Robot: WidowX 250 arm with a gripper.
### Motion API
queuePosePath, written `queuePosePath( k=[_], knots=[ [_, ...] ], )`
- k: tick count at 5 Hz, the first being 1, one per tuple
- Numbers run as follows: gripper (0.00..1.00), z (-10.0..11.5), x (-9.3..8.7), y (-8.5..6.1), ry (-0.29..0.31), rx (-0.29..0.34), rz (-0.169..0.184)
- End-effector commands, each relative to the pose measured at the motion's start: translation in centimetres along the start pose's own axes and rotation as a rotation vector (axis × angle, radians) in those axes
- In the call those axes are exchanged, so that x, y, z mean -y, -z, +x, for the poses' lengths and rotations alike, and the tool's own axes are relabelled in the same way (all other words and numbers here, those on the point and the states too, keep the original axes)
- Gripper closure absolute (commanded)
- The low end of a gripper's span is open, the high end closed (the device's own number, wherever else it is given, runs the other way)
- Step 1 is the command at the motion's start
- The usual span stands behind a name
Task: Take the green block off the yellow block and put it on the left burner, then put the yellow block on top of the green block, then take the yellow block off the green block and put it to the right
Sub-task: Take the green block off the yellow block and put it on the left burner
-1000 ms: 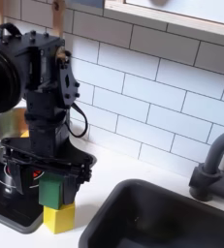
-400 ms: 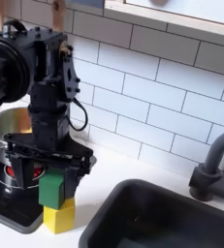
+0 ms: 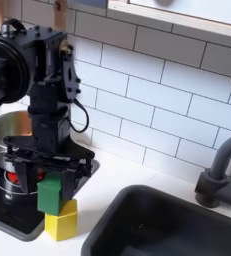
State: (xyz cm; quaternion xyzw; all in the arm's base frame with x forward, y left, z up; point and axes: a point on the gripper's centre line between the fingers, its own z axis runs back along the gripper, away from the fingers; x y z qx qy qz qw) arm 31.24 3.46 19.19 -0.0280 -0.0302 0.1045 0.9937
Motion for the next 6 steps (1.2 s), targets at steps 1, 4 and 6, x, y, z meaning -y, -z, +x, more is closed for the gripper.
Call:
queuePosePath(
  k=[1, 4, 6],
  knots=[
    [1.00, -0.1, 0.0, 0.2, 0.003, 0.001, 0.001],
    [1.00, 0.6, -2.2, -0.7, -0.035, 0.015, -0.067],
    [1.00, 1.5, -6.1, -0.8, -0.124, 0.029, -0.058]
  ],
)
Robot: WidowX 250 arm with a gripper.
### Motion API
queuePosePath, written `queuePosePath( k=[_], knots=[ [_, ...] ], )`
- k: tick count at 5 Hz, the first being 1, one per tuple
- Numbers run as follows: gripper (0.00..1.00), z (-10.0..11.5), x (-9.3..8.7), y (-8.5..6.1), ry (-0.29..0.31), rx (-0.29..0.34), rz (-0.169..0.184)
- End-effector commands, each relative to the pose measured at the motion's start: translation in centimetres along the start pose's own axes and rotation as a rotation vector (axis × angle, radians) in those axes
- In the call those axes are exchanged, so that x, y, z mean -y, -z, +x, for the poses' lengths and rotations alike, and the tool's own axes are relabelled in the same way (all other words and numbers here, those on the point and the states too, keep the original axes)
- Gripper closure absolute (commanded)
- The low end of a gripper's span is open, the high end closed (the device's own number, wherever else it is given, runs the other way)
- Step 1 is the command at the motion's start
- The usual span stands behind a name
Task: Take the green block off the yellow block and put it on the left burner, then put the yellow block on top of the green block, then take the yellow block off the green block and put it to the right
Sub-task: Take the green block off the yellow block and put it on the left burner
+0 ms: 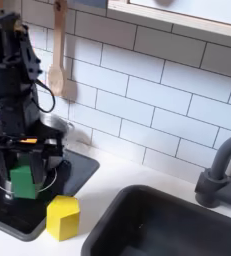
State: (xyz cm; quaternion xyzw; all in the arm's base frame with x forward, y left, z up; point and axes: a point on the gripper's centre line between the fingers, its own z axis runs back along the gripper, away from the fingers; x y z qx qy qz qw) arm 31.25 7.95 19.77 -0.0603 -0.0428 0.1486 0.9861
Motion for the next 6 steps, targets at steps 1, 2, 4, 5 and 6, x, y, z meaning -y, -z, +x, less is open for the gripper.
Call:
queuePosePath(
  k=[1, 2, 4, 5, 6],
  knots=[
    [1.00, 1.2, -3.4, 0.2, -0.059, 0.010, 0.026],
    [1.00, 1.7, -4.7, 0.6, -0.096, 0.000, 0.017],
    [1.00, 3.0, -8.7, 0.4, -0.184, 0.014, 0.053],
    [1.00, 3.4, -11.0, 0.3, -0.235, 0.014, 0.051],
    [1.00, 3.6, -13.0, 0.1, -0.277, 0.024, 0.060]
  ],
)
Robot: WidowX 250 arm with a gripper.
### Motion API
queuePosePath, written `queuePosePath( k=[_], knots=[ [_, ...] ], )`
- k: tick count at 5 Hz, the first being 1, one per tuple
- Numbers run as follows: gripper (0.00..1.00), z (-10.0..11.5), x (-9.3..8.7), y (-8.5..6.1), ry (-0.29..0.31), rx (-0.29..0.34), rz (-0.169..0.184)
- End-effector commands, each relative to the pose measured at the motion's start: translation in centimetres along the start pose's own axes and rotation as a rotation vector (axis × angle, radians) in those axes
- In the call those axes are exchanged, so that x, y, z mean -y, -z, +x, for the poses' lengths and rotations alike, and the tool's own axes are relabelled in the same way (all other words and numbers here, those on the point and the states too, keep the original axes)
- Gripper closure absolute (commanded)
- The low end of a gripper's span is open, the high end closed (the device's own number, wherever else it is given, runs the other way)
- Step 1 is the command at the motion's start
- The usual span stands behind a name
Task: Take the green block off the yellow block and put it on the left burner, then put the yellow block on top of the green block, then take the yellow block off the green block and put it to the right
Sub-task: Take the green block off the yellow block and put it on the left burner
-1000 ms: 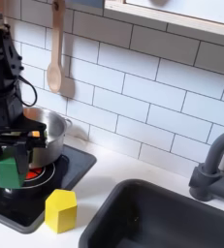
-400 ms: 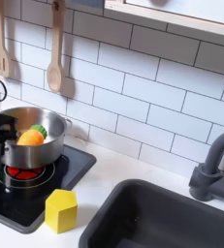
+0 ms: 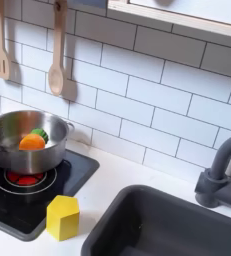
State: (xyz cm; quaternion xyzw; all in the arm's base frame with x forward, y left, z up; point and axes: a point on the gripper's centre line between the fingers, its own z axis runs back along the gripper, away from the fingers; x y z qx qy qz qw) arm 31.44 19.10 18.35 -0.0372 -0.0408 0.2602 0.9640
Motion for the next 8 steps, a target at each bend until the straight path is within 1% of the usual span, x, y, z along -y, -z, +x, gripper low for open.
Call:
queuePosePath(
  k=[1, 2, 3, 4, 5, 6, 7, 8],
  knots=[
    [1.00, 1.0, -3.5, 0.5, -0.082, -0.004, 0.009],
    [1.00, 1.2, -4.6, 1.1, -0.097, -0.009, 0.032],
    [1.00, 0.9, -4.7, 1.9, -0.096, -0.030, 0.047],
    [1.00, 1.2, -4.7, 1.9, -0.093, -0.012, 0.069],
    [1.00, 1.3, -5.2, 2.0, -0.103, -0.001, 0.086],
    [1.00, 1.7, -5.3, 2.3, -0.108, 0.004, 0.105],
    [1.00, 1.9, -5.6, 2.8, -0.121, -0.006, 0.112],
    [1.00, 2.2, -5.6, 2.7, -0.124, -0.003, 0.122]
  ],
)
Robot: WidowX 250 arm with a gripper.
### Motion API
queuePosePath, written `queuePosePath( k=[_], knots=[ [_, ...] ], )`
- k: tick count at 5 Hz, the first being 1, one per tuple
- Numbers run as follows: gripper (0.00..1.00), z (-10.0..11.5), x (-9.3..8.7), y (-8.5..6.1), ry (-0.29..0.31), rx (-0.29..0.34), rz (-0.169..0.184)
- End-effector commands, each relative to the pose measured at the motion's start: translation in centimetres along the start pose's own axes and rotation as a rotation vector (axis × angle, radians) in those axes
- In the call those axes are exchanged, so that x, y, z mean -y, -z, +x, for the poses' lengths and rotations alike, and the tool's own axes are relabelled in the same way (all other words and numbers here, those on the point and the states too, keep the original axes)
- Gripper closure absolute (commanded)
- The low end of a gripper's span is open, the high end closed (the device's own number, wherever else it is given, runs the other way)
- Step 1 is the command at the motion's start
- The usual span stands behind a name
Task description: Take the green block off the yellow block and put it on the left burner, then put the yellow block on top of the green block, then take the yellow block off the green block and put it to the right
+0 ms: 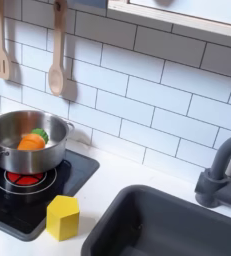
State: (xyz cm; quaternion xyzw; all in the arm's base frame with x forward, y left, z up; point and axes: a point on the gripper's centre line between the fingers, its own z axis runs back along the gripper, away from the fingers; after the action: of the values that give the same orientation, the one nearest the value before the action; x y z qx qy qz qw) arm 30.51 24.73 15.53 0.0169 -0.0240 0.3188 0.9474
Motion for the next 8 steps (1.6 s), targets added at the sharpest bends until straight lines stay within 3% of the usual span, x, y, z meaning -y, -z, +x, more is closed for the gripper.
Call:
queuePosePath(
  k=[1, 2, 3, 4, 8],
  knots=[
    [0.00, 0.5, 0.0, -0.2, -0.017, 0.010, 0.008],
    [0.00, 0.4, 0.1, 0.9, -0.028, -0.016, 0.007],
    [0.00, 0.4, 0.2, 0.9, -0.022, -0.021, -0.003],
    [0.00, 0.4, 0.2, 0.6, -0.025, -0.015, -0.005],
    [0.00, 0.6, 1.2, -1.4, -0.021, -0.012, -0.068]
  ],
)
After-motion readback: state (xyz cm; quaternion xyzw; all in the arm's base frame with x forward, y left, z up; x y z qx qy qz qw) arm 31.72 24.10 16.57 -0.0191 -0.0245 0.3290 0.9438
